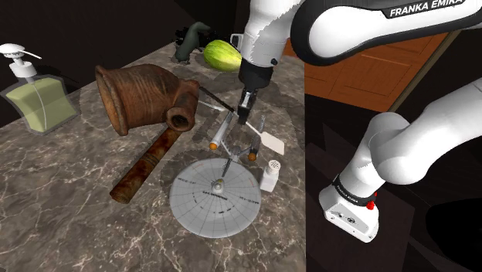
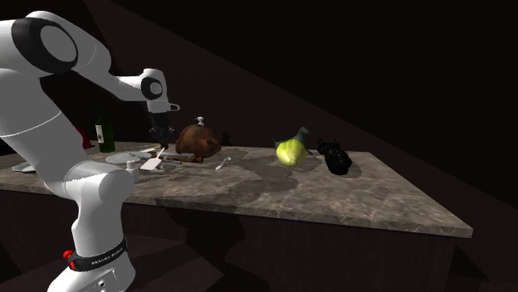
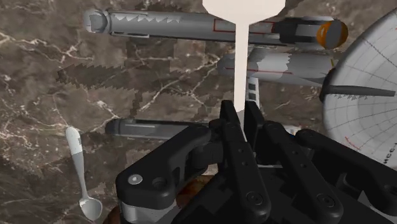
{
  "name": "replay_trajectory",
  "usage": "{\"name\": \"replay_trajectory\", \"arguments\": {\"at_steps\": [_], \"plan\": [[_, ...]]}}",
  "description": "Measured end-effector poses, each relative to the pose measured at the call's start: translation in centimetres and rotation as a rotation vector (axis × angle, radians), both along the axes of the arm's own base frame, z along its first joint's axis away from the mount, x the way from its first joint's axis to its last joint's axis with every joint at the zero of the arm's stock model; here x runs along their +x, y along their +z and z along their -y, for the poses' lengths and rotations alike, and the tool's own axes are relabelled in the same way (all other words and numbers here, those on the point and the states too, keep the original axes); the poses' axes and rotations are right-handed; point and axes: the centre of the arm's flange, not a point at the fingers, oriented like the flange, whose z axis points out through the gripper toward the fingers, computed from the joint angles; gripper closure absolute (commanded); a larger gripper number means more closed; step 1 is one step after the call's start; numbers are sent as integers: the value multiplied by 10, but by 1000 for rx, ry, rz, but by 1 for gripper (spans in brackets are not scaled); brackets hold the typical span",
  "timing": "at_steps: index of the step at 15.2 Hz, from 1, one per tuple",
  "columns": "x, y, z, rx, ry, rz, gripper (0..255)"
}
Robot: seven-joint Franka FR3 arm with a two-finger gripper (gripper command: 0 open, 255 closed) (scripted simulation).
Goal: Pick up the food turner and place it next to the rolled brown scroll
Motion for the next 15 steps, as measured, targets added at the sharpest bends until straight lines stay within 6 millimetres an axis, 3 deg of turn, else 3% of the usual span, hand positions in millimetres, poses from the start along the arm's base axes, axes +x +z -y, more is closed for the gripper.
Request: {"name": "replay_trajectory", "arguments": {"at_steps": [13,15], "plan": [[-67,-2,-160,0,0,0,255],[-74,-5,-174,0,-1,0,255]]}}
